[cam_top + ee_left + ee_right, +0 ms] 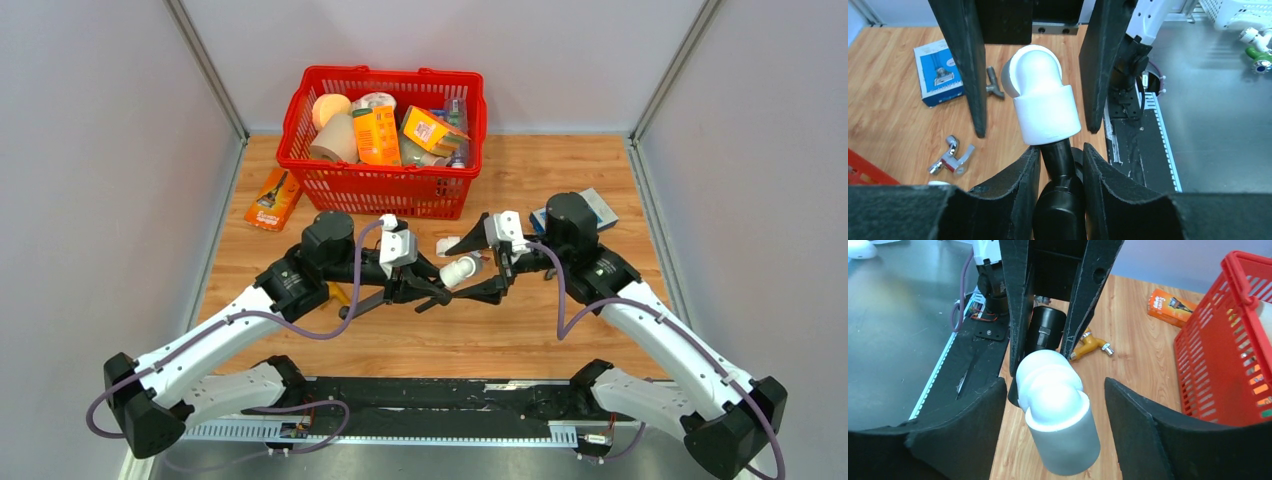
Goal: Install the water faucets
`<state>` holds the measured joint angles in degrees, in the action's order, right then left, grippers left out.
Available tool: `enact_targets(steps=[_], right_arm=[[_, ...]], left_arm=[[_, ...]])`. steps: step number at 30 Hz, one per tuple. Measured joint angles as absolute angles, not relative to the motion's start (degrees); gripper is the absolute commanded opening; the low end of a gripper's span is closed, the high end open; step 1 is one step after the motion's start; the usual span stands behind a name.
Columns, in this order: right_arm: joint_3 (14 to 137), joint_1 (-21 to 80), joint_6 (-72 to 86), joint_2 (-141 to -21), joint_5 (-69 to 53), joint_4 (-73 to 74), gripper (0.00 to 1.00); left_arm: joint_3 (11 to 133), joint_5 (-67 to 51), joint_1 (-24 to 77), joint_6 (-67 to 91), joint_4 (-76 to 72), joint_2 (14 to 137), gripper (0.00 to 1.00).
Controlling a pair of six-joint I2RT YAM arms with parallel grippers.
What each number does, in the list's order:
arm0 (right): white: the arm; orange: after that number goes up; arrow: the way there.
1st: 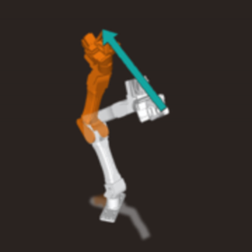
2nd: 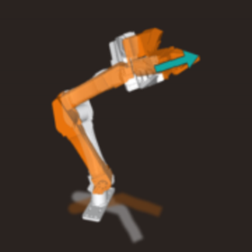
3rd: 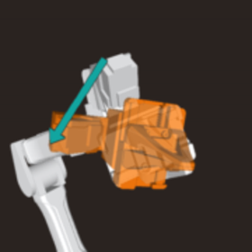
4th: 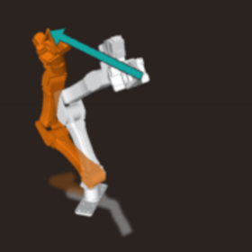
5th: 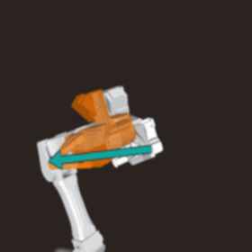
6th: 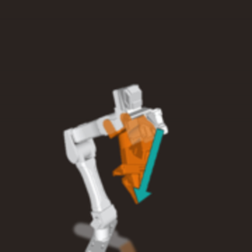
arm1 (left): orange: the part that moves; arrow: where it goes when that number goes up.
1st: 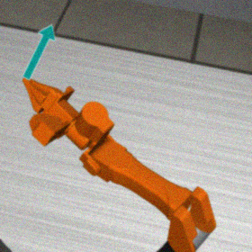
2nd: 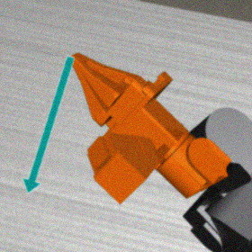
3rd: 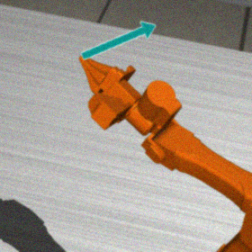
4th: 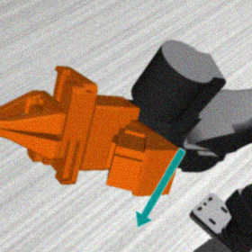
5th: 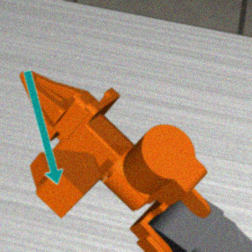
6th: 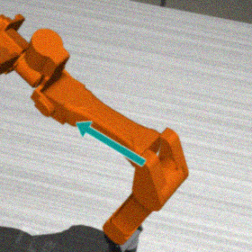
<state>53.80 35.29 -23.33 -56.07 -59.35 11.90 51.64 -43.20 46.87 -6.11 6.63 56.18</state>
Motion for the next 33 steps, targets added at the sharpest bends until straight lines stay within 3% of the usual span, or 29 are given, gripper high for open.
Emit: enact_targets(steps=[4,9,13,18,22,33], right_arm=[[54.78,35.62,-23.68,-58.61,-60.75,13.10,0.44],[56.49,35.83,-22.33,-60.42,-62.26,14.39,0.00],[57.78,35.81,-21.23,-61.58,-62.22,14.94,0.00],[58.52,35.83,-20.69,-61.76,-62.08,15.44,0.00],[59.02,36.01,-20.60,-61.78,-62.11,15.44,0.00],[59.44,36.05,-20.18,-61.78,-62.98,16.99,0.00]], left_arm=[[52.58,-44.03,46.87,-6.09,6.61,56.71,0.00],[53.10,-42.50,46.52,-6.46,7.09,56.69,0.00],[53.45,-40.49,46.50,-6.90,7.92,56.47,0.04],[53.58,-38.57,46.72,-7.42,8.62,55.53,0.34],[53.58,-37.21,47.16,-8.14,9.21,54.30,0.47],[54.94,-34.33,45.98,-10.33,14.72,54.28,0.56]])
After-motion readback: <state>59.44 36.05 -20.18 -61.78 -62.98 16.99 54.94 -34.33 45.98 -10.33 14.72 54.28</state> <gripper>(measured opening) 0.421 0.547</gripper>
